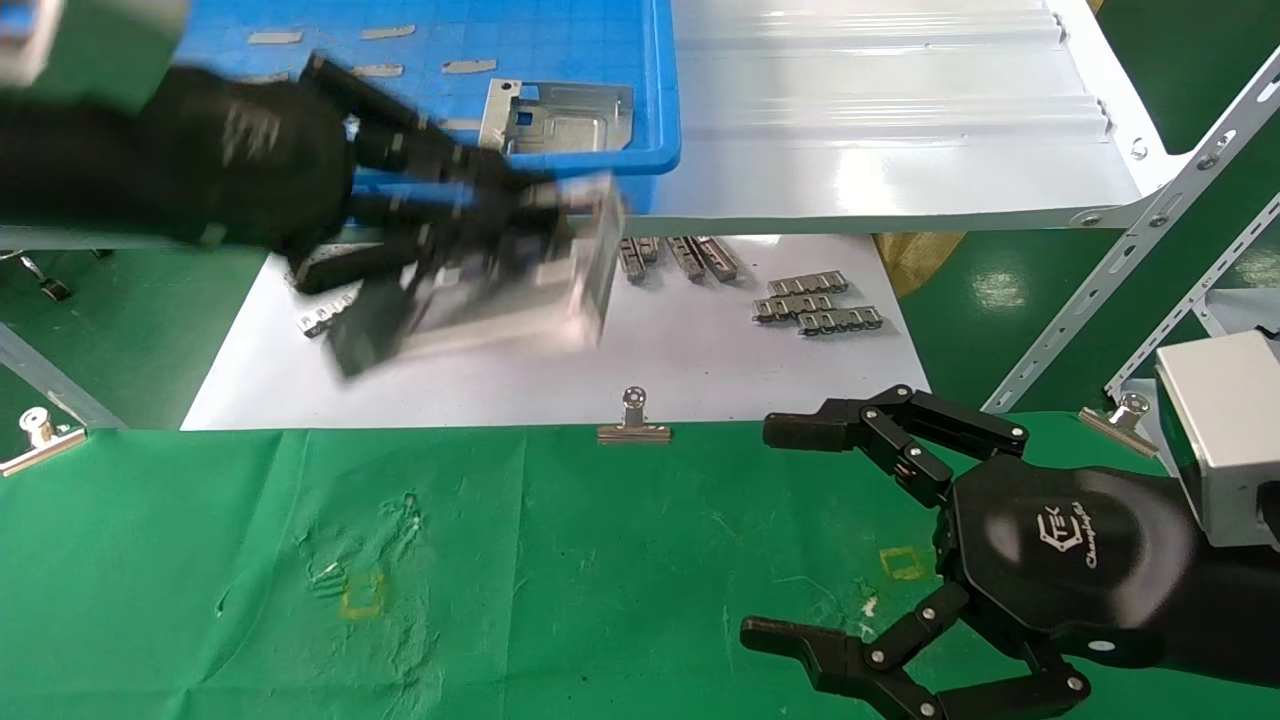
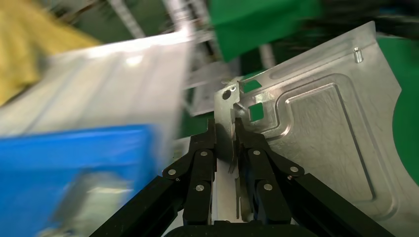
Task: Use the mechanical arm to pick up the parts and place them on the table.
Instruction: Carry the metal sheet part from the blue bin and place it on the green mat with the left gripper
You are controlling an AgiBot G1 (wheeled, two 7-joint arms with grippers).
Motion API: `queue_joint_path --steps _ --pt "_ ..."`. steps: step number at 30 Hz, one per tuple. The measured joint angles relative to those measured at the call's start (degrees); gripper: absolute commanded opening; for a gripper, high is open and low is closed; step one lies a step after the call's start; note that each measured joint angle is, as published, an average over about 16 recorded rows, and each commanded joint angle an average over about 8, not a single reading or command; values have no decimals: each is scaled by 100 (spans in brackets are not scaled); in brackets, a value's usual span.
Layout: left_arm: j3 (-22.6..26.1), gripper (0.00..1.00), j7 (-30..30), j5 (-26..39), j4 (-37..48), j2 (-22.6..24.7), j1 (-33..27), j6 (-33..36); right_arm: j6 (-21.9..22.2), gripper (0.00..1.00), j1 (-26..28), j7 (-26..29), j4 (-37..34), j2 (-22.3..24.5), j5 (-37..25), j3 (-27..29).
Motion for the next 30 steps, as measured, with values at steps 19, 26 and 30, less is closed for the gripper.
queue_joint_path --steps 19,26,30 --pt "1666 0 2165 375 -1948 -1448 1836 -1530 0 100 0 0 0 0 0 0" --pt "1540 1 2595 102 -2432 -1808 2926 -2846 0 100 0 0 0 0 0 -1" --pt "1476 40 2783 -5 -2708 -1964 3353 -3414 0 100 0 0 0 0 0 -1"
